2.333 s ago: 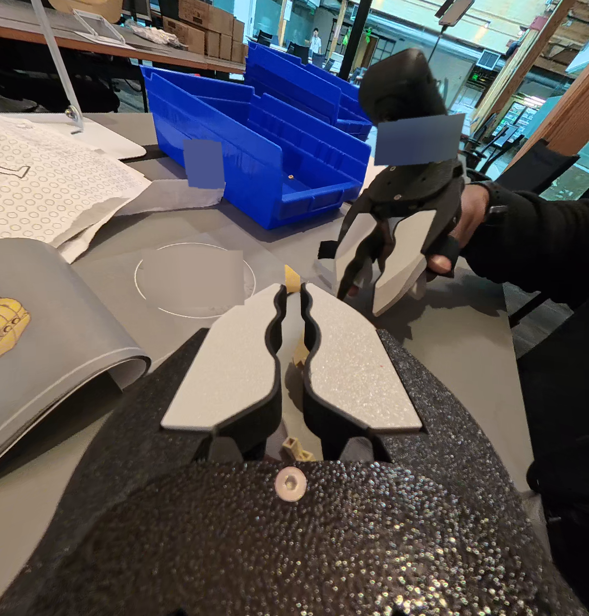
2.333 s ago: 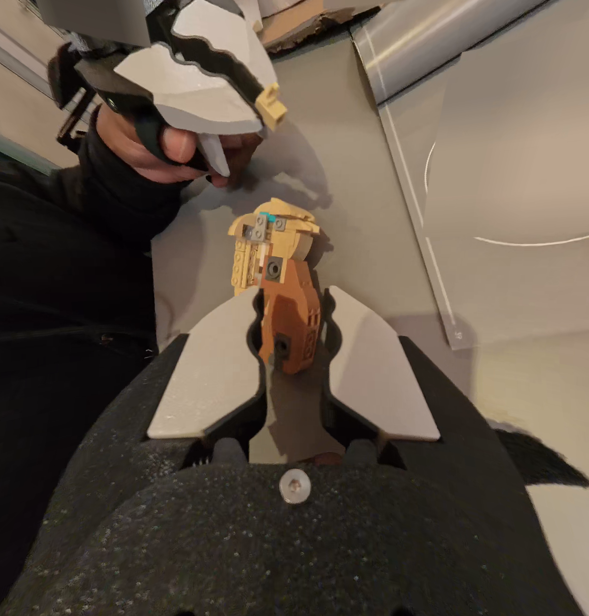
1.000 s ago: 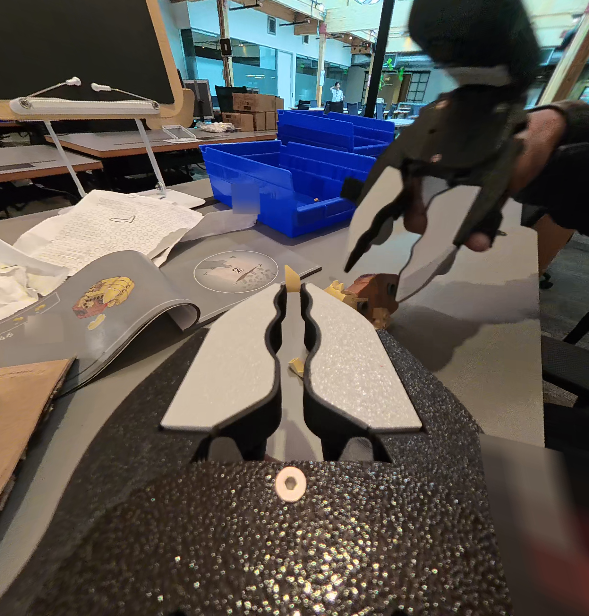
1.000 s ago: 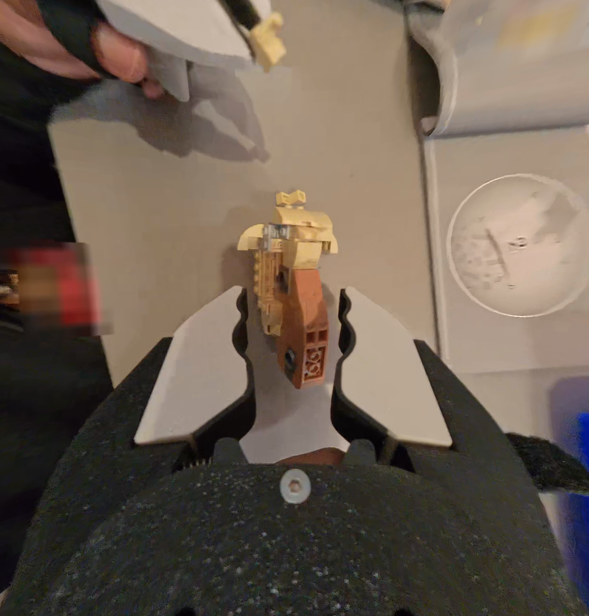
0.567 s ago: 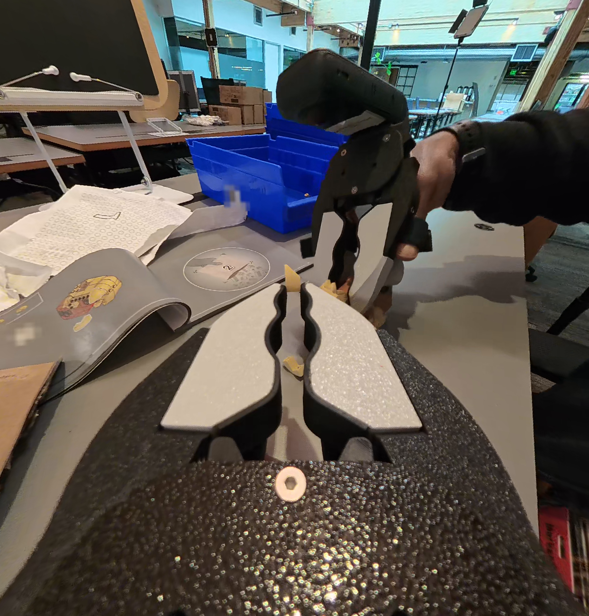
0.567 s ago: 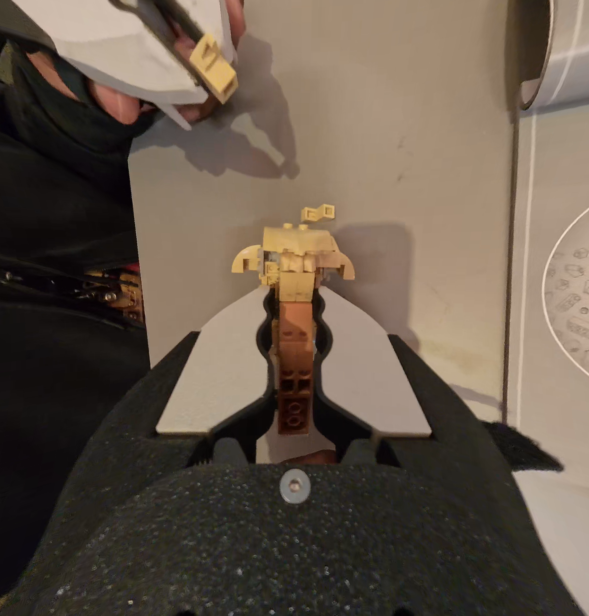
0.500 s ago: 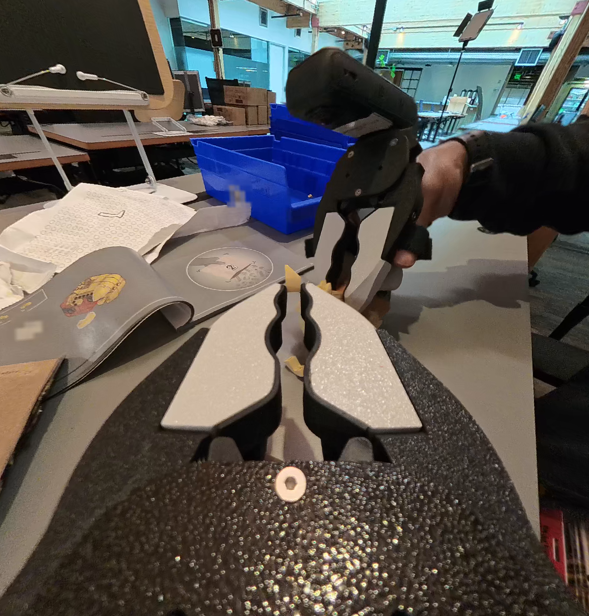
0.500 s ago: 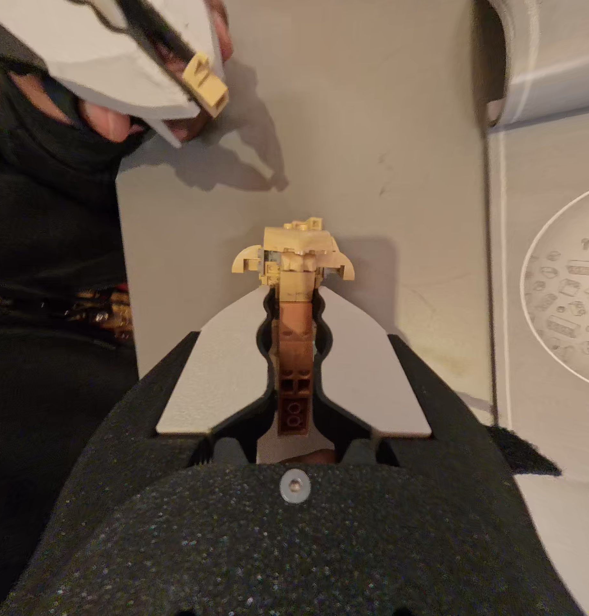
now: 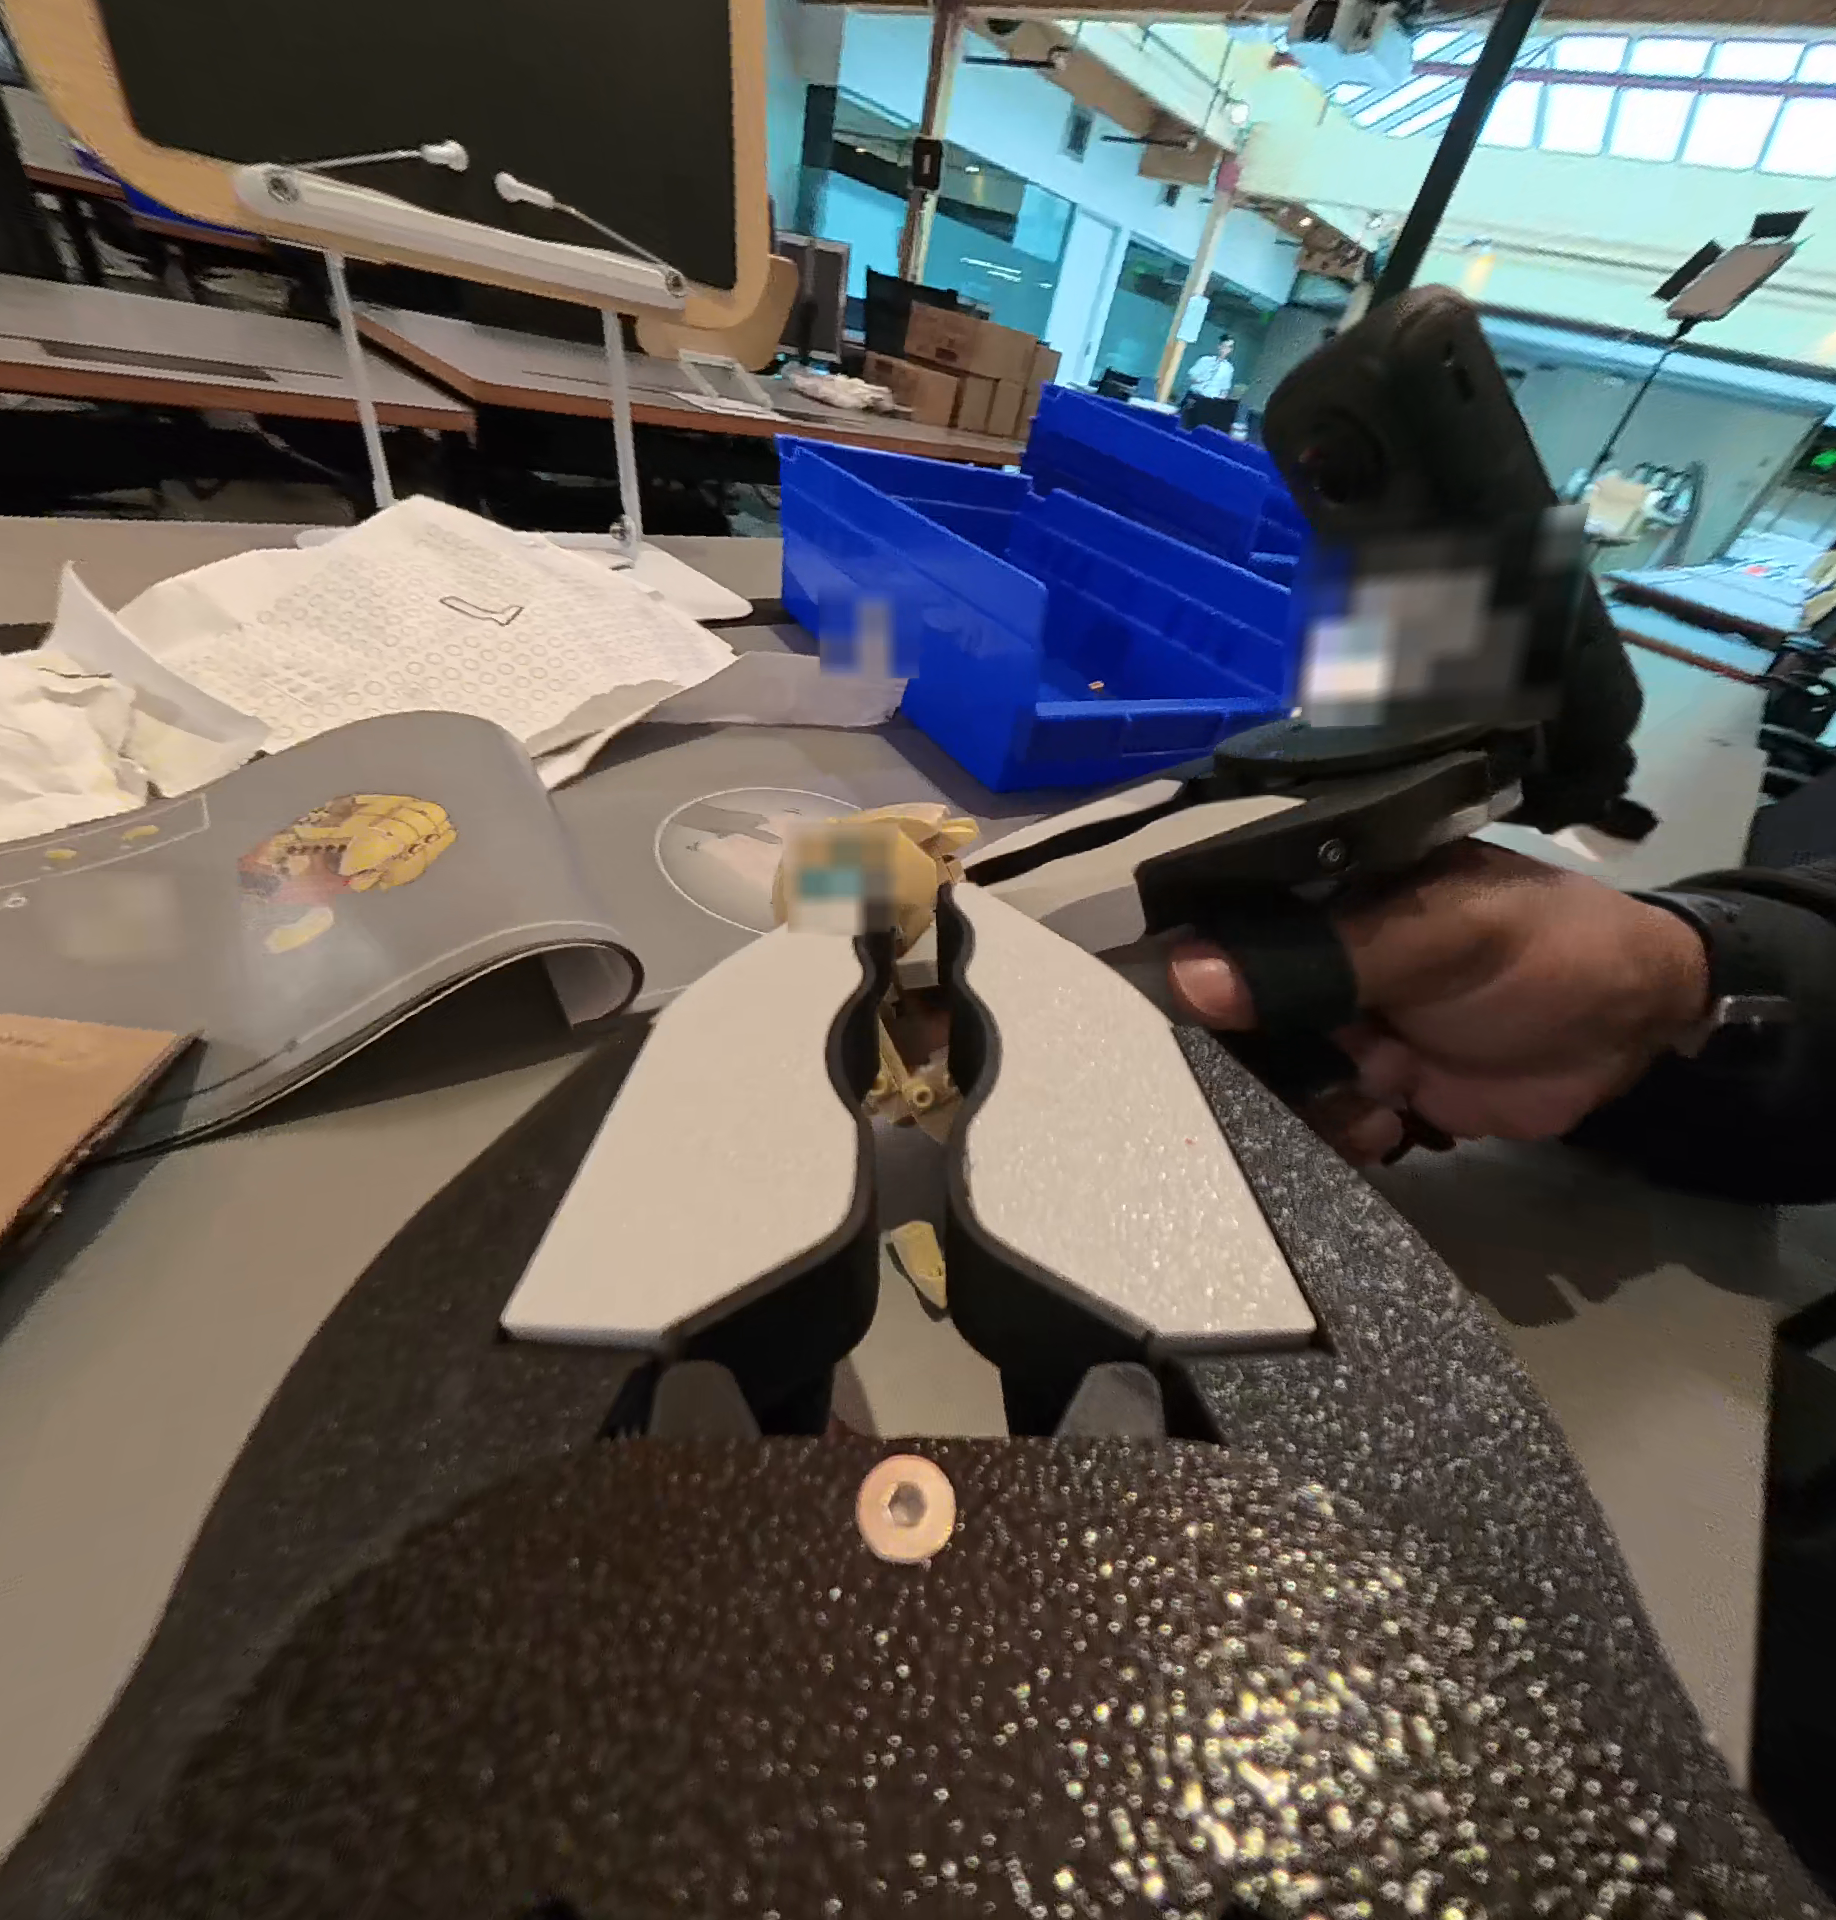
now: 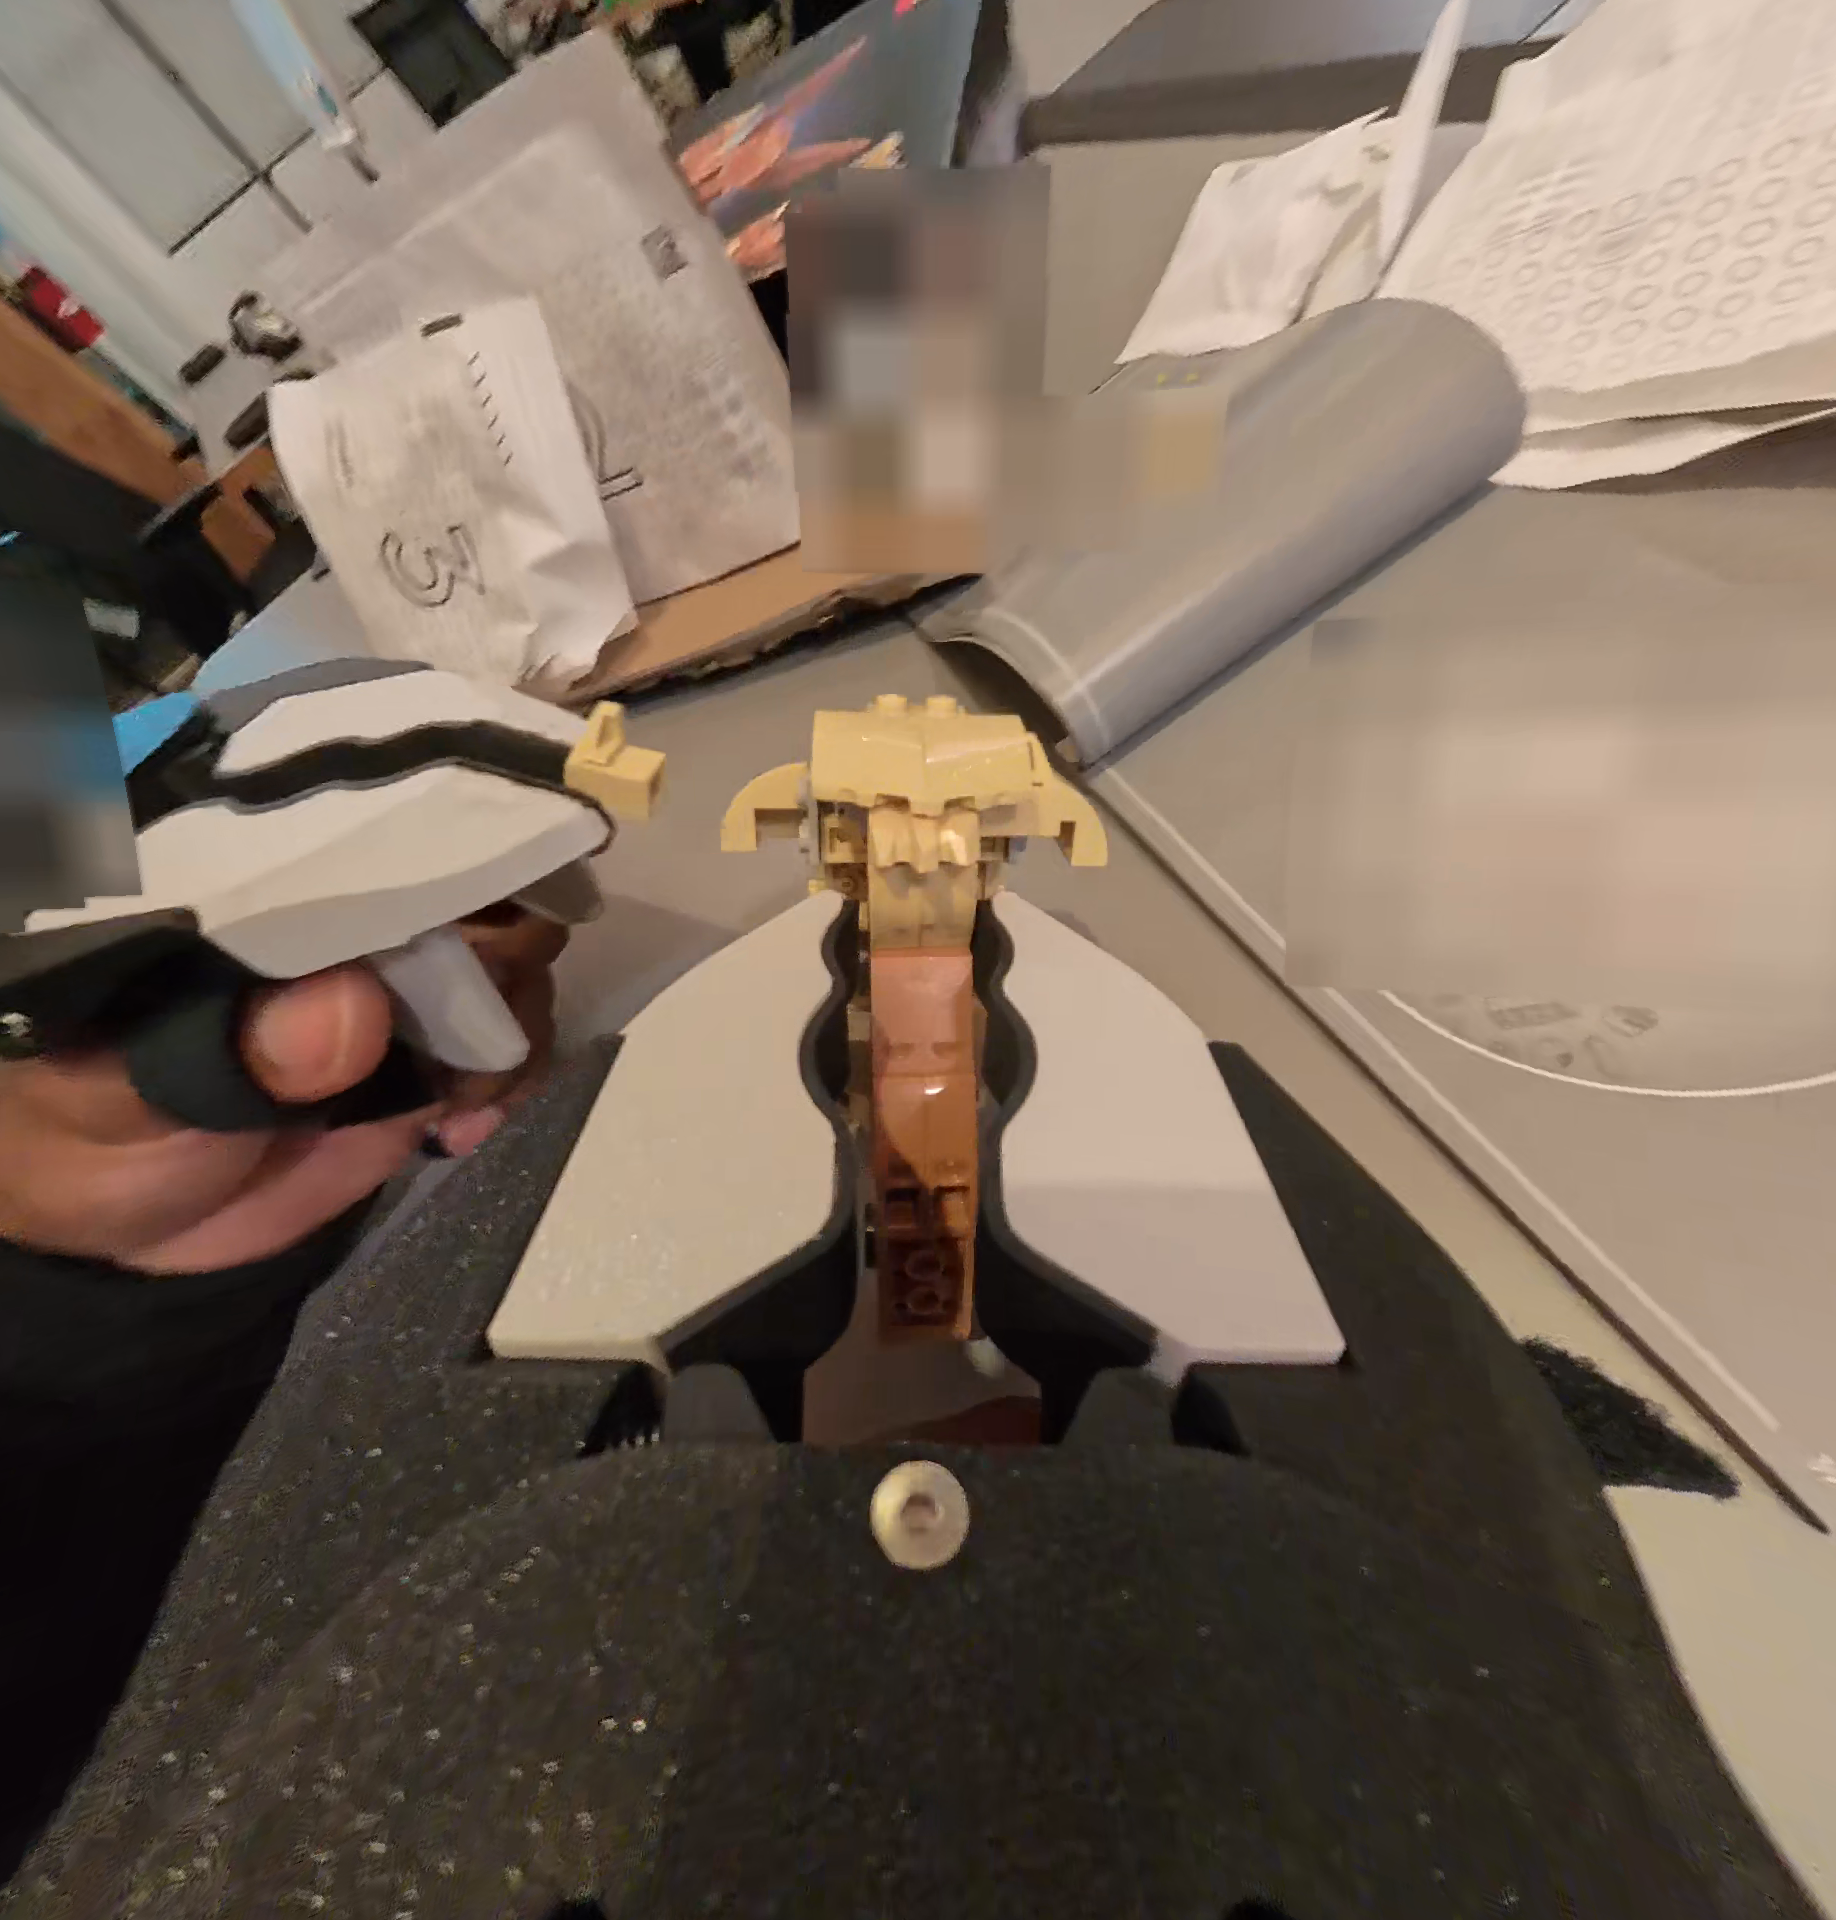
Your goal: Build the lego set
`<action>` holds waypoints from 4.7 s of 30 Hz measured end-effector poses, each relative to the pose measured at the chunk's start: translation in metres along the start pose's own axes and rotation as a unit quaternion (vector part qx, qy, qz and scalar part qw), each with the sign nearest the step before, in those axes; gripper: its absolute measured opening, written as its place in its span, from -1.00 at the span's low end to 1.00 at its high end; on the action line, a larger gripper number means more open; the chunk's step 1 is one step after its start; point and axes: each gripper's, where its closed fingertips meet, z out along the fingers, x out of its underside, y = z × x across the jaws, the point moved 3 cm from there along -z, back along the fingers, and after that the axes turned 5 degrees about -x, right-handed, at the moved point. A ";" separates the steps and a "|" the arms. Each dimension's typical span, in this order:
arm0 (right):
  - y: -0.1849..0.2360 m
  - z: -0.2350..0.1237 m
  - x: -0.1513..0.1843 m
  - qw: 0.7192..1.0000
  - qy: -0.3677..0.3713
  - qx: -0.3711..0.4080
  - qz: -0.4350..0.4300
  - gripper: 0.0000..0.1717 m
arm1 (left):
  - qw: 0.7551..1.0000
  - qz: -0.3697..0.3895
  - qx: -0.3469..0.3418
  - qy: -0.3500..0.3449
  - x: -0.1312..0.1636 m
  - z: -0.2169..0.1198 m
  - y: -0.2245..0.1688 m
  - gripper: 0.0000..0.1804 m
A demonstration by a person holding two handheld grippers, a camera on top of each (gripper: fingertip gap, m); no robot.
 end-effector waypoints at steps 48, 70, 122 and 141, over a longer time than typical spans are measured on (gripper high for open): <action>-0.030 -0.019 -0.022 0.989 -0.132 0.051 -0.052 -0.76 | 0.991 -0.090 -0.088 -0.048 -0.004 0.057 -0.016 -0.92; -0.027 -0.017 -0.005 0.992 -0.092 0.007 0.083 -0.76 | 0.988 -0.055 -0.135 0.054 0.008 0.063 -0.020 -0.92; -0.019 -0.009 0.018 0.968 0.014 -0.120 0.219 -0.76 | 0.860 0.473 -0.029 0.187 0.009 0.033 -0.015 -0.74; -0.012 -0.009 0.022 0.968 0.029 -0.135 0.212 -0.76 | 0.733 0.601 0.181 0.262 0.018 0.039 -0.013 -0.81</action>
